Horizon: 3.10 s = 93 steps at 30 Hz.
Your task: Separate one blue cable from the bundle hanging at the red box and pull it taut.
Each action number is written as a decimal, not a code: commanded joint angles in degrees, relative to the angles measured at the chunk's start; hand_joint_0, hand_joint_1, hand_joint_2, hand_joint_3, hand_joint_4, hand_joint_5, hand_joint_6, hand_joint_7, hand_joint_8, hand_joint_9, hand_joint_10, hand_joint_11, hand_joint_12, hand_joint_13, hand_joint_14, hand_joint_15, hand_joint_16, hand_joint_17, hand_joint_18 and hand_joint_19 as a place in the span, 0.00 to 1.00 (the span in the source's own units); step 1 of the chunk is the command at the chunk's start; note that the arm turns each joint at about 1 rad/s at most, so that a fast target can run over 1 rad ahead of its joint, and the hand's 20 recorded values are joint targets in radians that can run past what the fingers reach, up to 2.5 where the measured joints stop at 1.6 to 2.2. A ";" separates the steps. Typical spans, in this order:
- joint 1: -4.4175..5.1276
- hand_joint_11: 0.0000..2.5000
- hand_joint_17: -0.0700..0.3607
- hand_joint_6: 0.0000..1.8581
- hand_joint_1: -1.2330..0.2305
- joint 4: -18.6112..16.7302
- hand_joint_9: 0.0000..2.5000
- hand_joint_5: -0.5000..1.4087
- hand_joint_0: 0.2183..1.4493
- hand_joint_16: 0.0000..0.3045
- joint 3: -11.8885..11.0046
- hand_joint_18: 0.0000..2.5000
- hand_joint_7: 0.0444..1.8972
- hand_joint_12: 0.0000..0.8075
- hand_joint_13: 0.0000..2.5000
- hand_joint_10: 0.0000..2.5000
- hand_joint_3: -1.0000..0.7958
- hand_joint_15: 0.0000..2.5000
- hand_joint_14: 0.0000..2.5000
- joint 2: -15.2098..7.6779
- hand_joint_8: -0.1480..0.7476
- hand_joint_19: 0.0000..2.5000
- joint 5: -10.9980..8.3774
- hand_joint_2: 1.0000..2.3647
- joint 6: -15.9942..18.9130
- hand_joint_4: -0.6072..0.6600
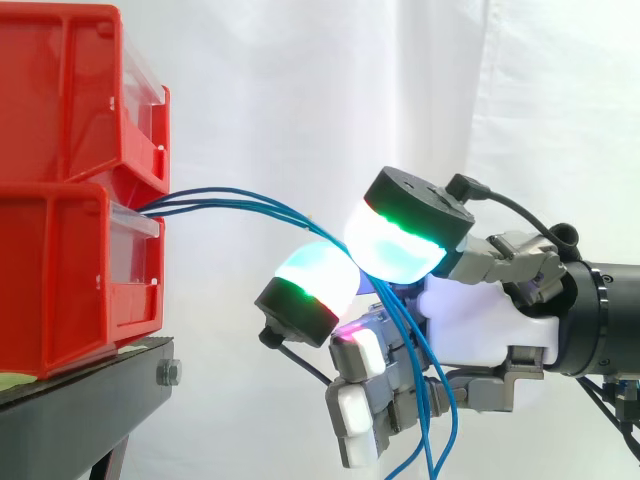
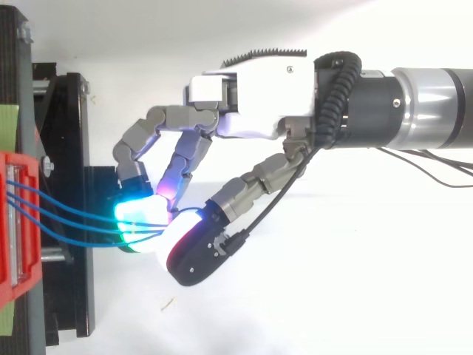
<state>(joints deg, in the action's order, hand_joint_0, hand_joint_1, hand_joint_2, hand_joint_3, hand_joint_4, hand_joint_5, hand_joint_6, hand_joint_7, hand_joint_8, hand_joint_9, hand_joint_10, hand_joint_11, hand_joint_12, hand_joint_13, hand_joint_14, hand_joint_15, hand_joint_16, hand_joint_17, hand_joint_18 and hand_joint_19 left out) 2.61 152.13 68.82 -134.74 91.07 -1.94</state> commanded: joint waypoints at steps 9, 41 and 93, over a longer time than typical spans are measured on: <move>-0.15 0.25 0.37 0.42 0.40 -0.17 0.38 0.19 0.29 0.13 0.00 0.33 0.53 0.46 0.37 0.01 0.34 0.17 0.01 0.00 0.58 0.20 -0.46 0.00 0.01 0.59; -0.06 0.33 0.35 0.49 0.20 -0.17 0.43 0.18 0.39 0.12 0.09 0.38 0.52 0.46 0.41 0.01 0.28 0.18 0.01 0.00 0.60 0.18 -0.46 0.00 0.01 0.59; -0.33 0.31 0.40 0.49 0.27 0.09 0.39 0.17 0.35 0.15 0.18 0.39 0.57 0.50 0.38 0.01 0.42 0.19 0.01 0.00 0.61 0.21 -0.46 0.01 1.15 0.52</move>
<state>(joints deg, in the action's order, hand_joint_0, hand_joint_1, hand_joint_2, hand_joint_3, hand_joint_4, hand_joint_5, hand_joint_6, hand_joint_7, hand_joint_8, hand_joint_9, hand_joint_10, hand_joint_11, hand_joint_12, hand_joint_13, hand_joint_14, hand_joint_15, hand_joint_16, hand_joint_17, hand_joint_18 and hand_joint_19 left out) 2.27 152.23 68.94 -134.74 90.64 -0.79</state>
